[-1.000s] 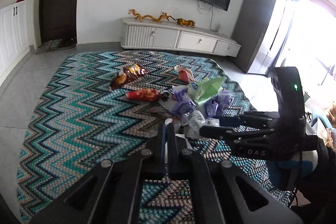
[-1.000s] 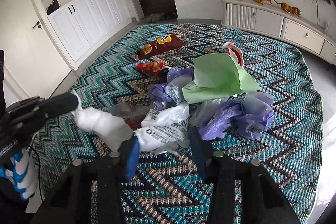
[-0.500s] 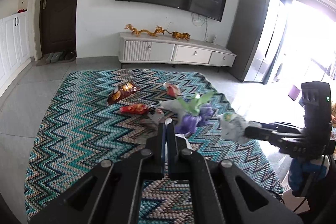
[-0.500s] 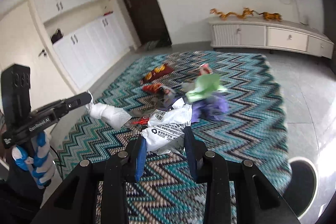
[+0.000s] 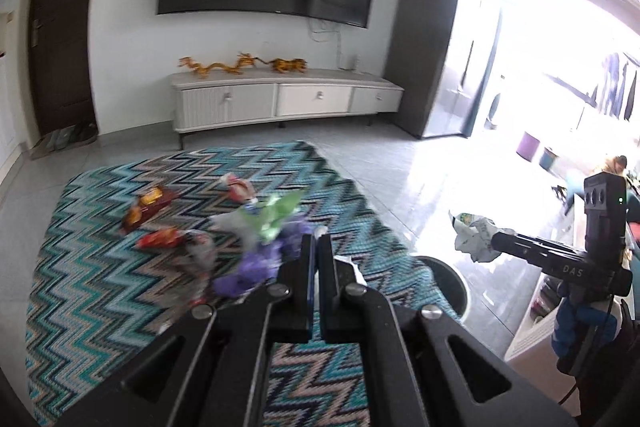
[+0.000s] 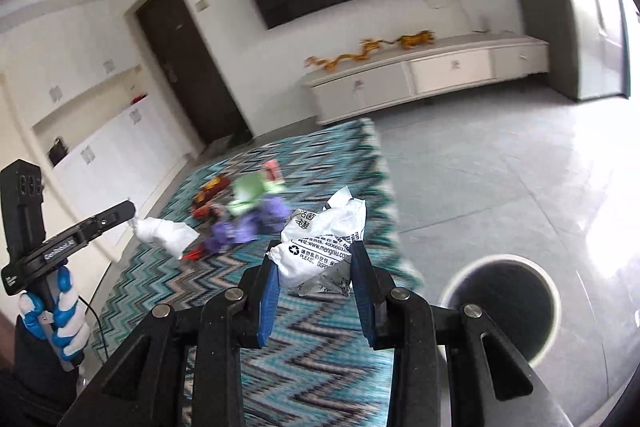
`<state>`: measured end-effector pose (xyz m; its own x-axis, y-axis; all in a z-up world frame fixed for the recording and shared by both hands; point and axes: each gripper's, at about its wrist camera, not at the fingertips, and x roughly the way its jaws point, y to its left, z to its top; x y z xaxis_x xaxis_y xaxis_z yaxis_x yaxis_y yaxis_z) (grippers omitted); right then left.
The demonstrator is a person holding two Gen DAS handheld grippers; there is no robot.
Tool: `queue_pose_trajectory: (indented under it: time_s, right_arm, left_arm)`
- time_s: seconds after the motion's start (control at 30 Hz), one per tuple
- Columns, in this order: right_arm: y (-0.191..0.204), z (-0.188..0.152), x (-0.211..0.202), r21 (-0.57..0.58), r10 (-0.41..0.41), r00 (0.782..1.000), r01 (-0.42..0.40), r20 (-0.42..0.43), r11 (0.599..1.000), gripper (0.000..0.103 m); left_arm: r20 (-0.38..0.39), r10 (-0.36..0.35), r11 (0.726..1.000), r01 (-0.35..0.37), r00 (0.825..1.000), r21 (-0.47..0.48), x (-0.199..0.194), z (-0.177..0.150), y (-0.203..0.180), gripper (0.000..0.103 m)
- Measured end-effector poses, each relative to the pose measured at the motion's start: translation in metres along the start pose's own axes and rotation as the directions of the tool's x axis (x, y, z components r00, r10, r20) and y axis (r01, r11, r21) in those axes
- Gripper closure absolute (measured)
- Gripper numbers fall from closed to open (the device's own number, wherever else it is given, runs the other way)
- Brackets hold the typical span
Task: Collect trash
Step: 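Carry the white plastic bag to the bin and release it with the right tool, then move both tools back over the trash on the rug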
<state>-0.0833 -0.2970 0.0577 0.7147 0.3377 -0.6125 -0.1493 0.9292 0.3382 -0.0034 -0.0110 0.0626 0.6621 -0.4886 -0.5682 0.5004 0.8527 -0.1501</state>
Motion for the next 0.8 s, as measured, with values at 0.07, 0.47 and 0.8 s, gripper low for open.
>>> queue_pose_trajectory:
  time_s: [0.07,0.47,0.8]
  right_arm:
    - [-0.022,-0.001,-0.008,0.038,-0.030,0.999,0.029,0.011,0.999,0.072]
    - [-0.142,-0.014,-0.005,0.208,-0.182,0.983,0.184,-0.031,0.961,0.071]
    - [-0.215,-0.031,0.013,0.320,-0.256,0.961,0.277,-0.107,0.906,0.053]
  left_arm:
    - [-0.022,-0.031,0.999,0.032,0.999,0.033,0.017,0.008,-0.022,0.102]
    - [-0.198,-0.170,0.950,0.214,0.965,0.229,0.150,0.037,-0.170,0.102]
    - [-0.386,-0.249,0.928,0.333,0.888,0.166,0.255,0.022,-0.224,0.091]
